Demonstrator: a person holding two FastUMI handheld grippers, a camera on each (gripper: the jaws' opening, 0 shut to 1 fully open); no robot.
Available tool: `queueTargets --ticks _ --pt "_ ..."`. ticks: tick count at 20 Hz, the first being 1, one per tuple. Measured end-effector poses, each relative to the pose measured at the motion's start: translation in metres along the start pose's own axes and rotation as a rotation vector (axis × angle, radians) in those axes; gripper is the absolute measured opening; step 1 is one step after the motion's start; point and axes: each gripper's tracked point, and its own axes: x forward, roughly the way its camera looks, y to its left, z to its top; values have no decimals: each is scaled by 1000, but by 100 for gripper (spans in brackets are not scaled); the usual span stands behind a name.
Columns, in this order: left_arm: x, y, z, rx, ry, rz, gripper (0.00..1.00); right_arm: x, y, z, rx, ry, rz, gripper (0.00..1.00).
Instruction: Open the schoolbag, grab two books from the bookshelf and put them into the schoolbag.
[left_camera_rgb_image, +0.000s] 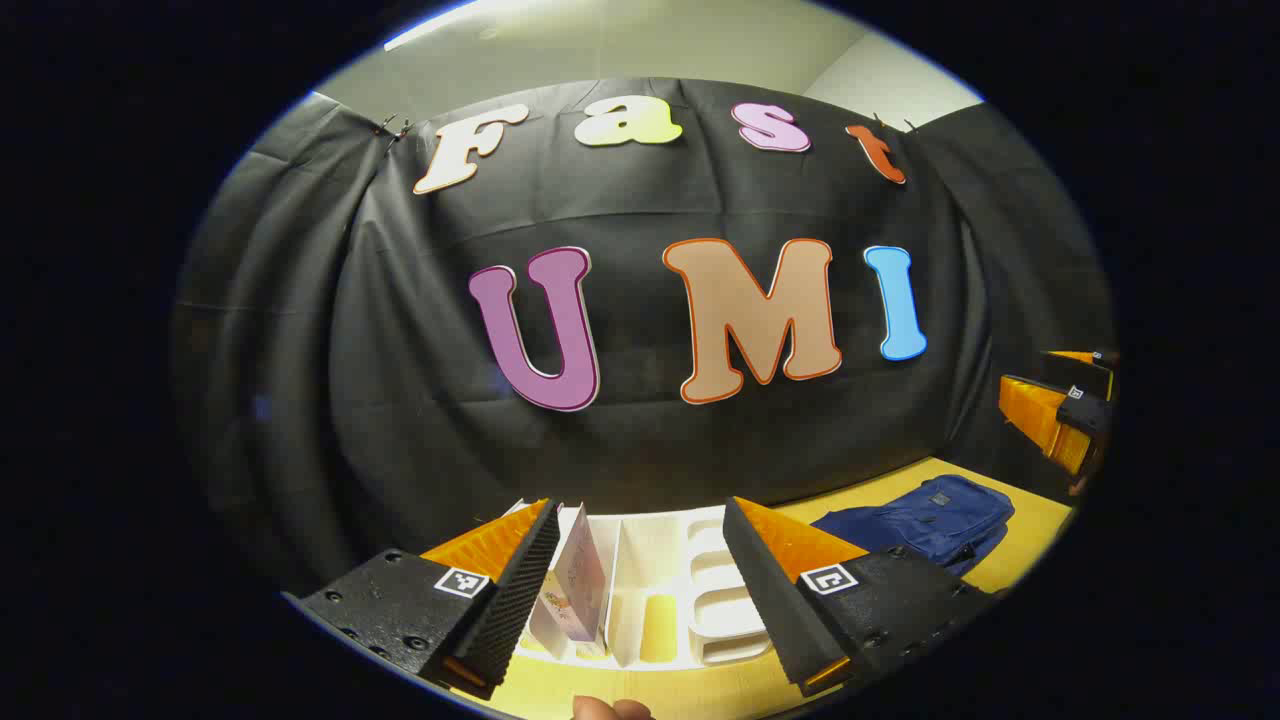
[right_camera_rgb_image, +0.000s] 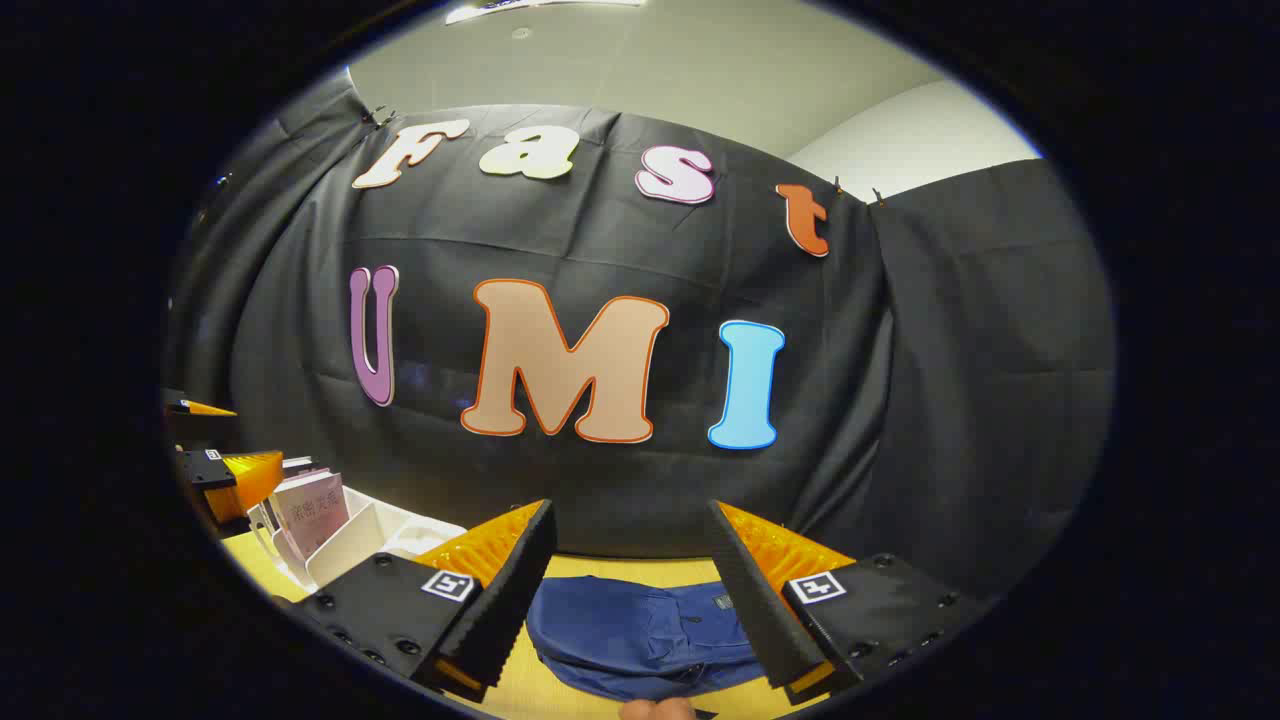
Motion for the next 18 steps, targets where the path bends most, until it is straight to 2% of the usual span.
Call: queueTargets --ticks 3,5,6,8,9,10,13,14,15,17,18 --pt "0 4 0 10 1 15 96 1 0 0 -11 2 -1 100" --pt "-1 3 0 11 0 14 96 0 1 1 -18 -2 4 92" --pt "0 3 -1 13 3 9 96 0 1 1 -16 -5 7 97" --pt "0 4 -4 21 17 9 96 1 -1 4 -20 -12 0 97" --pt "0 3 -4 19 19 5 96 1 0 5 -18 -12 4 100" --pt "1 3 -3 18 18 7 97 2 -1 4 -17 -12 3 92" --pt "2 1 0 29 6 0 96 3 -3 5 -21 -11 5 92" --pt "3 -1 2 32 5 0 100 3 -4 5 -20 -11 6 92" --pt "3 -2 2 35 5 -1 96 4 -4 6 -20 -11 7 95" --pt "2 -5 5 39 -1 -1 96 5 -4 7 -23 -14 13 100" --pt "2 -5 6 40 -5 -2 96 6 -4 8 -27 -17 14 92"
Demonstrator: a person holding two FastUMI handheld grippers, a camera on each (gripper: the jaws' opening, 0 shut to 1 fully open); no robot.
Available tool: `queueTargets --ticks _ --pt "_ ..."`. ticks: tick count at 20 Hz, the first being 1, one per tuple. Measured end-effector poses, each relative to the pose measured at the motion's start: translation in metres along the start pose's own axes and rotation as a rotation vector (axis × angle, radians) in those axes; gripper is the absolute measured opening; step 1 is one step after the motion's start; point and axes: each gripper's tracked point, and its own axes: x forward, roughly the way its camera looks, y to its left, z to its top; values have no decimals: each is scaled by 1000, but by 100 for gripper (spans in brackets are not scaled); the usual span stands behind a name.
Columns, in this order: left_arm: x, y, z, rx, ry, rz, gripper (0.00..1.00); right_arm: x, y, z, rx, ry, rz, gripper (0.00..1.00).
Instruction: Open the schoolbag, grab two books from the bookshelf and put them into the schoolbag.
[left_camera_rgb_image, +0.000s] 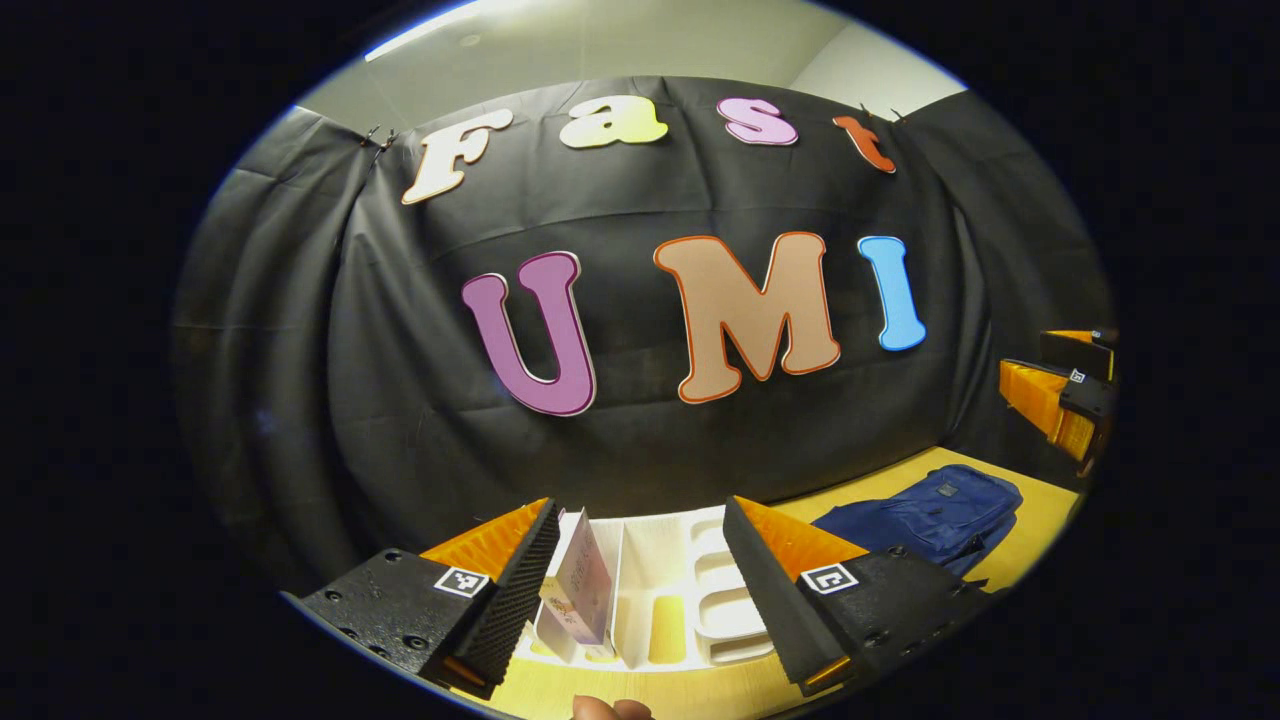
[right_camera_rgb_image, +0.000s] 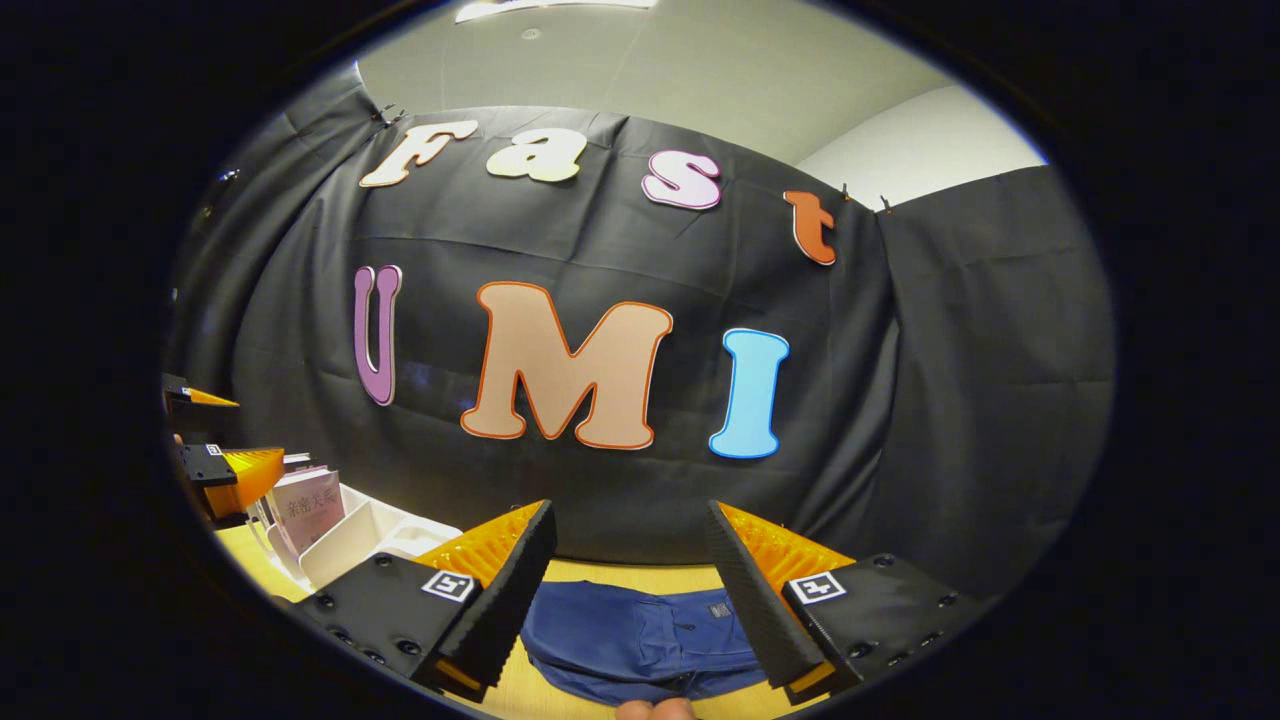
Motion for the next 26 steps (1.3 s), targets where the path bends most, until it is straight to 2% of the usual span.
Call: queueTargets --ticks 1,2,4,5,9,10,11,13,15,16,17,19,23,24,26 --pt "1 -1 -1 2 -1 1 100 1 -1 2 -3 -4 3 92" --pt "1 -1 0 5 0 3 96 2 -1 3 -6 -7 4 92" --pt "1 -2 0 5 1 8 100 3 -3 5 -6 -10 8 92" --pt "0 -2 0 5 0 11 96 4 -3 5 -6 -11 10 92" --pt "-1 -3 -1 5 5 21 97 6 -3 1 -13 0 24 92" --pt "-1 -3 -2 3 10 23 97 7 -2 0 -24 4 31 97" --pt "-1 -3 -4 2 14 27 96 8 -1 -3 -47 9 41 92" --pt "-1 -2 -6 2 21 33 96 11 5 -12 -120 29 80 92" --pt "0 1 -11 1 35 42 96 12 9 -24 -190 56 123 100" --pt "0 3 -13 -4 44 48 100 11 10 -30 -233 64 135 98" --pt "0 5 -17 -9 52 55 97 14 13 -37 -276 70 155 96" --pt "-1 9 -22 -16 67 68 96 16 18 -57 -375 99 194 92" --pt "-3 17 -23 -12 69 92 97 10 37 -107 -595 131 316 91" --pt "-4 20 -22 -11 69 102 97 8 41 -118 -645 129 343 99" --pt "-5 27 -25 -15 77 124 96 5 48 -148 -745 156 396 99"
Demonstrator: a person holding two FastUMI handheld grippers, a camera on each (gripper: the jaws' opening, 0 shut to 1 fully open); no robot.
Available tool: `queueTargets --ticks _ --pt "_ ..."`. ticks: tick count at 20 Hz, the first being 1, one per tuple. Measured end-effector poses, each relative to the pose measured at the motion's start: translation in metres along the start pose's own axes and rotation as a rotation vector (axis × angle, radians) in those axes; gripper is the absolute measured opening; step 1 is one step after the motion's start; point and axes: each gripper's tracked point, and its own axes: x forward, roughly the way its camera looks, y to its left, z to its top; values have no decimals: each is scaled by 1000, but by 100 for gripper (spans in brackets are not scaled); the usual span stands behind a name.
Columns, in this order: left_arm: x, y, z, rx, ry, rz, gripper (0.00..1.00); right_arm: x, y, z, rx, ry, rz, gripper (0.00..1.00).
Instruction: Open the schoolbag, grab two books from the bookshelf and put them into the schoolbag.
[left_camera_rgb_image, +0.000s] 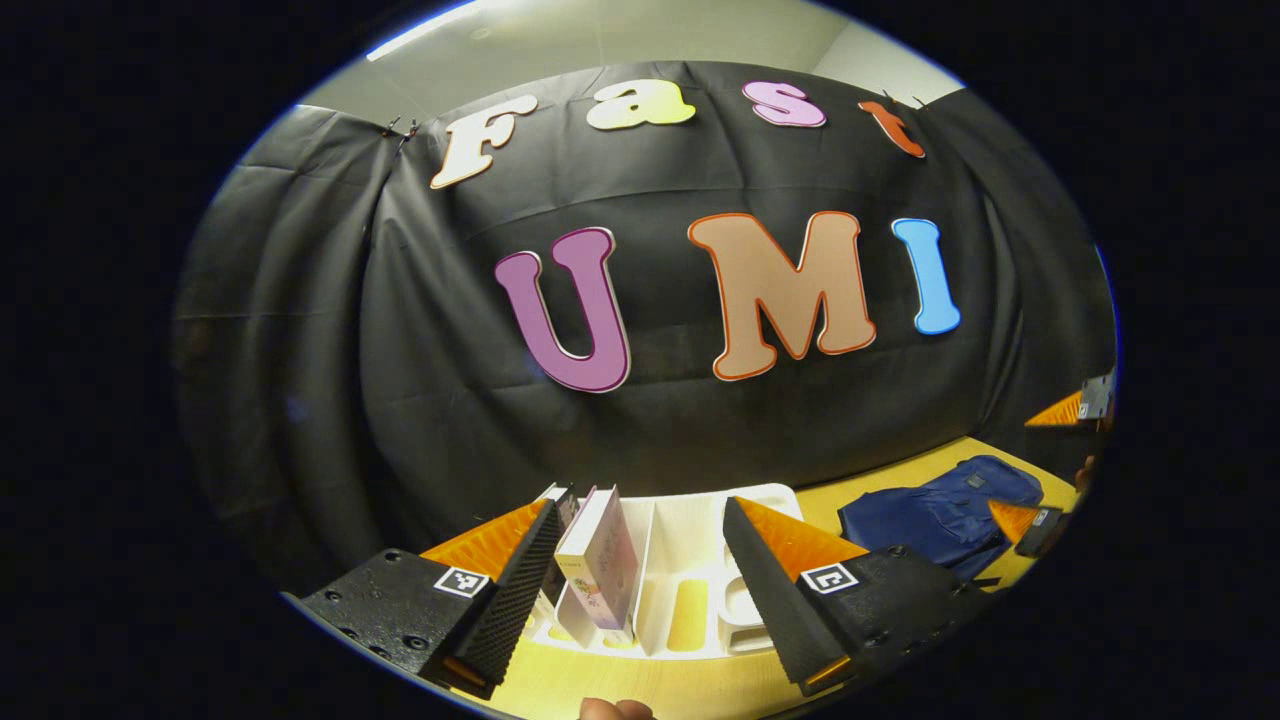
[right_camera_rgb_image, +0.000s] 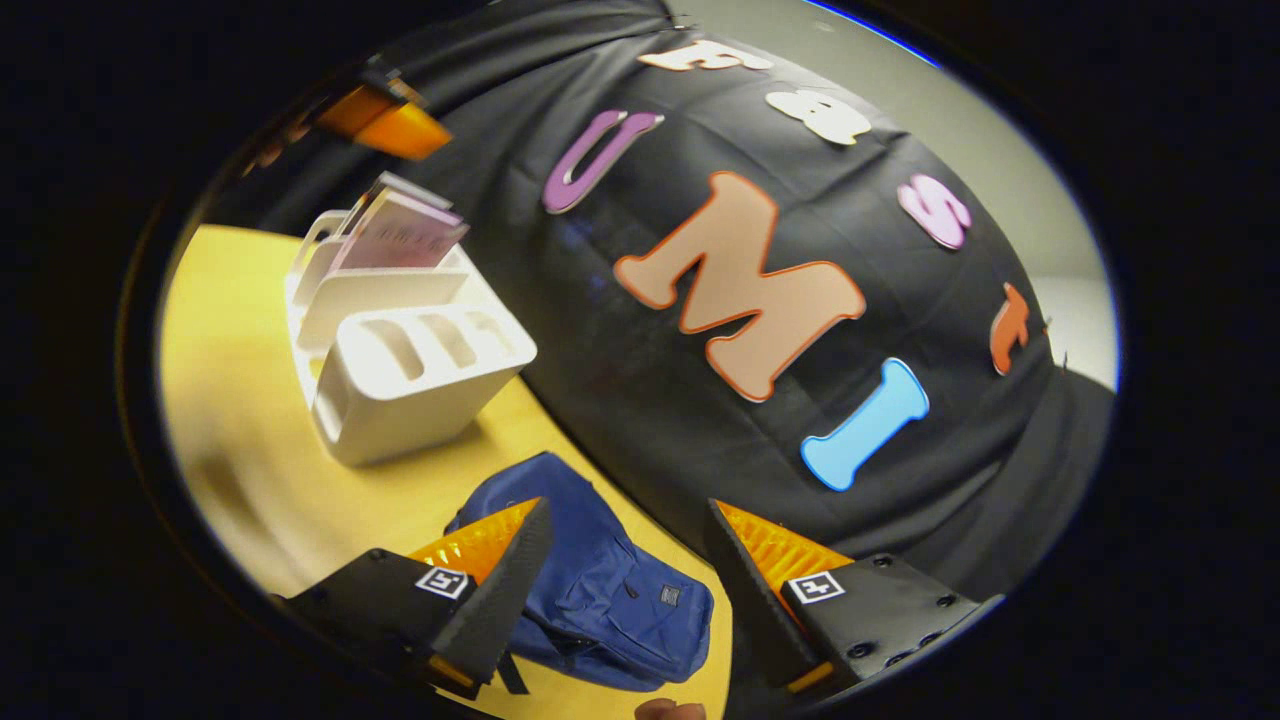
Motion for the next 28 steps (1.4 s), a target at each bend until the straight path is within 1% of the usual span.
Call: queueTargets --ticks 2,4,5,6,7,12,13,14,15,16,17,18,21,22,23,24,25,28 --pt "-2 7 -3 -6 9 21 96 13 26 -20 -99 48 72 99" --pt "-5 15 -4 -9 8 44 96 21 41 -39 -184 68 110 99" --pt "-6 19 -6 -11 11 52 96 29 47 -48 -227 78 124 90" --pt "-7 22 -7 -11 16 63 100 34 54 -56 -264 84 134 90" --pt "-9 25 -8 -13 20 71 96 39 62 -68 -296 96 155 90" --pt "-16 35 -8 -16 18 100 96 75 91 -99 -390 142 215 90" --pt "-17 37 -9 -13 20 107 100 80 98 -101 -401 141 220 89" --pt "-19 39 -9 -13 19 112 100 84 103 -104 -420 147 229 89" --pt "-21 41 -9 -12 23 117 96 88 105 -104 -439 145 232 98" --pt "-21 42 -10 -13 25 124 96 93 106 -104 -452 140 230 99" --pt "-22 45 -12 -13 28 131 96 99 108 -105 -465 139 227 89" --pt "-24 48 -11 -12 30 138 96 103 109 -105 -479 137 223 98" --pt "-28 53 -13 -10 36 156 96 113 111 -104 -514 119 221 98" --pt "-29 56 -14 -11 39 161 96 116 113 -104 -513 113 228 89" --pt "-30 57 -15 -13 42 166 96 118 113 -103 -509 115 229 97" --pt "-31 58 -16 -15 46 167 96 121 115 -105 -502 120 241 87" --pt "-32 59 -16 -17 48 170 96 121 118 -110 -495 134 254 83" --pt "-31 55 -17 -21 52 164 96 120 130 -128 -517 206 310 45"
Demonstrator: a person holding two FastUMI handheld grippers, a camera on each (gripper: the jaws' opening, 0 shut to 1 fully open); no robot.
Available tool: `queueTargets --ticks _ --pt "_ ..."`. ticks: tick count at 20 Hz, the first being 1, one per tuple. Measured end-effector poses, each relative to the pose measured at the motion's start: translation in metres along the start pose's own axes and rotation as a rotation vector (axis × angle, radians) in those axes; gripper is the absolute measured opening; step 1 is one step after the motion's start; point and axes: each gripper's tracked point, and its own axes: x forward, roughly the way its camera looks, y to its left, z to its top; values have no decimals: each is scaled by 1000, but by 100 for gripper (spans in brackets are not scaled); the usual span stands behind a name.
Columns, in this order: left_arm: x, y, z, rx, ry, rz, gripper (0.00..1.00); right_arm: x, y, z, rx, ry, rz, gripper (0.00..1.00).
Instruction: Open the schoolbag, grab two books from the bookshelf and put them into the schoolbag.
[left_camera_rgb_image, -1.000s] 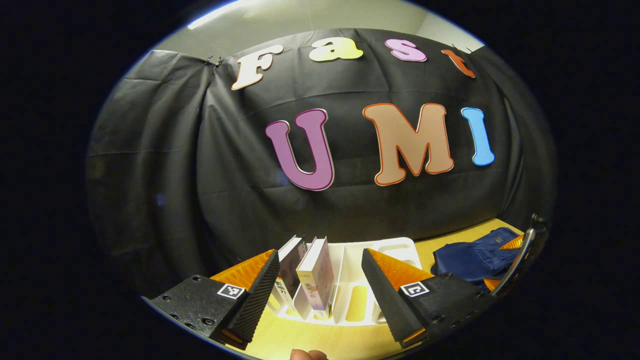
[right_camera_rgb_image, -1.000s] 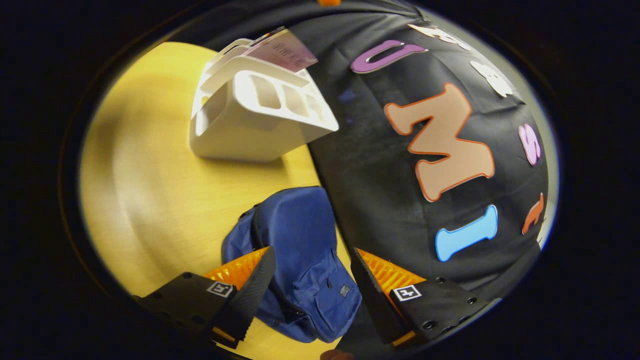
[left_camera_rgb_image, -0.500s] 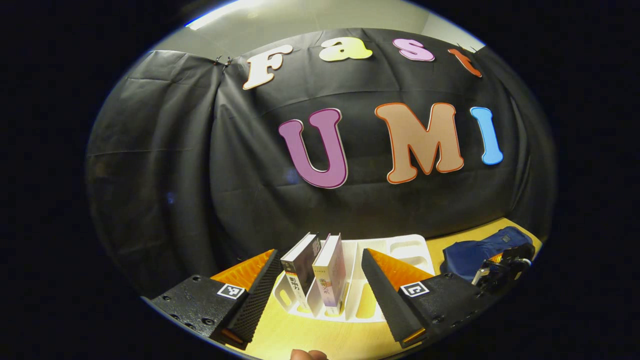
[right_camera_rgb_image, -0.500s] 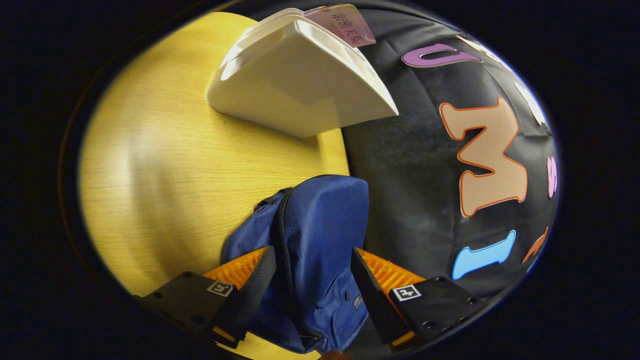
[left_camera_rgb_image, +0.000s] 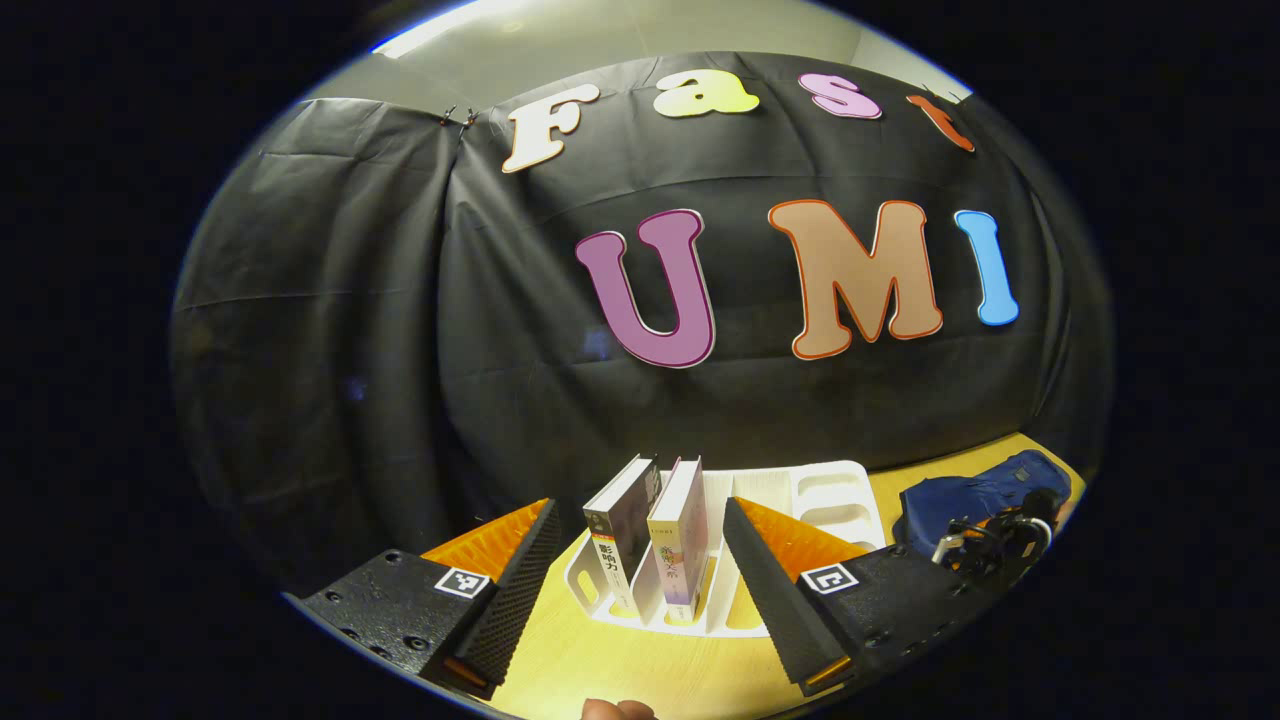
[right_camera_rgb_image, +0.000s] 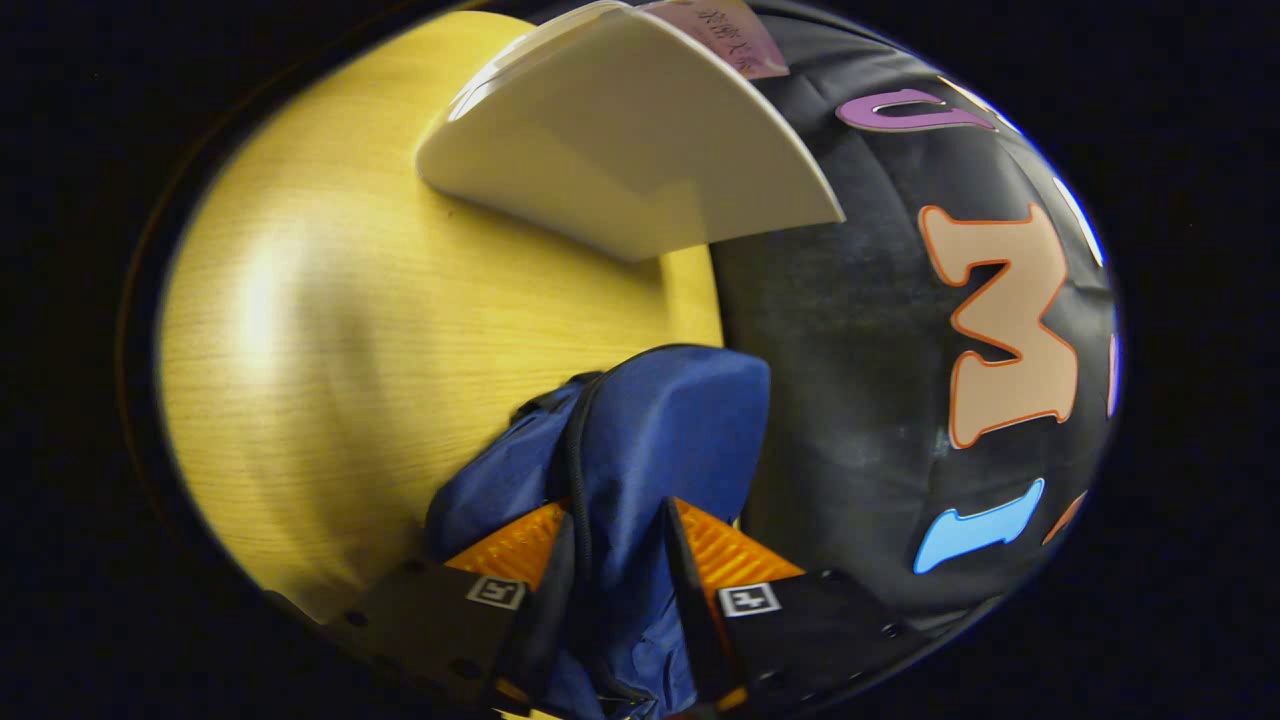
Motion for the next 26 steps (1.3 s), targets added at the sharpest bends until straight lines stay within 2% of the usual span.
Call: queueTargets --ticks 1,2,4,5,6,8,9,14,16,17,18,20,21,22,23,24,25,26 --pt "1 -2 0 -1 0 -3 96 2 3 0 -2 9 9 33" --pt "0 -2 0 -1 -1 -5 96 5 6 0 2 23 18 33" --pt "0 -3 -1 -1 1 -9 96 6 9 -6 15 70 37 22" --pt "0 -3 -1 -2 3 -10 100 7 9 -4 34 66 39 11" --pt "0 -4 -1 -4 5 -11 96 9 11 -4 40 63 41 12" --pt "-1 -3 -3 -11 7 -8 100 11 11 -4 25 59 48 11" --pt "-1 -2 -4 -16 12 -8 96 9 10 -5 25 60 54 4" --pt "-2 0 -11 -30 27 -3 97 10 8 -7 139 87 107 5" --pt "-1 -1 -12 -33 33 -7 96 11 5 -4 201 73 124 5" --pt "-1 -2 -13 -37 35 -10 100 8 4 -5 225 64 131 1" --pt "-1 -2 -14 -41 38 -12 96 6 2 -5 245 56 136 1" --pt "-2 -5 -14 -46 40 -19 100 3 0 -4 271 49 152 3" --pt "-1 -7 -16 -49 45 -26 96 3 -3 -4 281 43 155 3" --pt "0 -9 -18 -55 51 -31 96 0 -6 -3 304 34 162 1" --pt "0 -11 -20 -63 60 -35 100 -1 -8 -4 332 31 168 3" --pt "0 -13 -21 -71 64 -39 96 -4 -11 -4 366 25 174 3" --pt "1 -15 -22 -78 70 -43 100 -7 -16 -3 405 17 182 4" --pt "1 -17 -23 -85 74 -47 96 -9 -23 -4 439 11 185 3"
